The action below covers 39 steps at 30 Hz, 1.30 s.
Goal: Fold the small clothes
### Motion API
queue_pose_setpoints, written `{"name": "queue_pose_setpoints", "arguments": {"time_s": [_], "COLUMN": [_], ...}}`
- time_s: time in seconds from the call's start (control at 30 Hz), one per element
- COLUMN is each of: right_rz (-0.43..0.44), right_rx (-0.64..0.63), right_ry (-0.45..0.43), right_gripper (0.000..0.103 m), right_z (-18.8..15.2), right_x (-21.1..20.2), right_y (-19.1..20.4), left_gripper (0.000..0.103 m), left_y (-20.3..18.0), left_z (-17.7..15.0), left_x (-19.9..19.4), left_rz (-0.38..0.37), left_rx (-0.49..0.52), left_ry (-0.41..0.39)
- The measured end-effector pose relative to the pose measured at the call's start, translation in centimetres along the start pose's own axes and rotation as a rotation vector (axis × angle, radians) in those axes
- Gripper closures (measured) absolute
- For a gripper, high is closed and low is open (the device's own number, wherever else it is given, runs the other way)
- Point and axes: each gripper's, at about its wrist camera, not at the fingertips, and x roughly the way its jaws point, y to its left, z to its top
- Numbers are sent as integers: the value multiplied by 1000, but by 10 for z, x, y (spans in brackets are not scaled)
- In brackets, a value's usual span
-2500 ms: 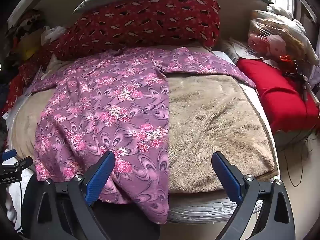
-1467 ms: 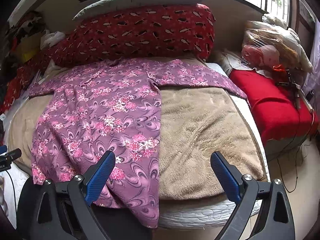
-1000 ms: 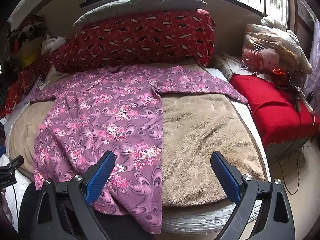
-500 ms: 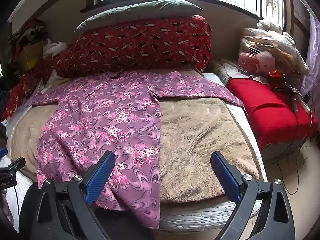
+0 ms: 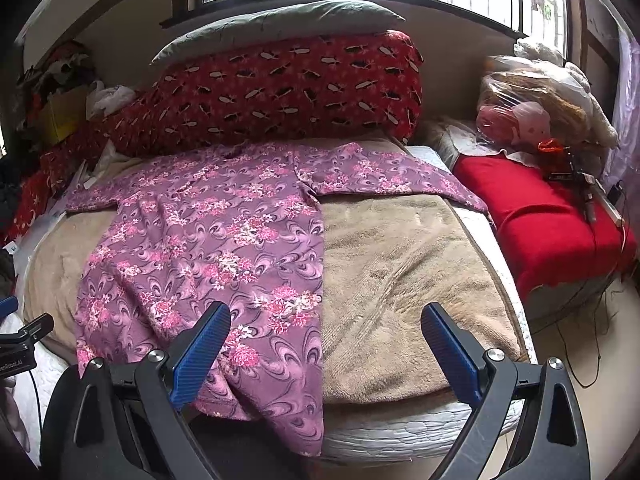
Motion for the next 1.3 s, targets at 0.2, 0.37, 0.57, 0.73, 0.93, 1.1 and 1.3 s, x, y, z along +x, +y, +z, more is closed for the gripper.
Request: {"name": "queue_pose_setpoints", "arguments": {"time_s": [0.2,0.37,0.57,0.73,0.93,1.1,1.3], "right_rz": [1,4,4,4,49,137,318], "right_rx": [-1,1,-7,-10,81,136,165], "right_ry": [5,16,24,32,169,305,439], "right_gripper": [7,7,7,7,12,19,89], "right_z": [0,0,0,-1,-9,-30,-53], "right_x": [3,7,10,15,55,90,115], "right_y": [1,2,4,5,-15,-17,2], "left_gripper": [0,0,0,0,0,0,83], "left_y": [4,5,6,15,61,70,33], "left_z": [2,2,2,6,4,-7,-21], "left_x": [4,7,13,26,74,110,133], "left_rz": [-5,-10,-20,-28,-1,-60,-232], "left_rx": [-3,-4,-13,-36,-179,-235,-139], "left_ry": [12,21,39,78,251,402,537]}}
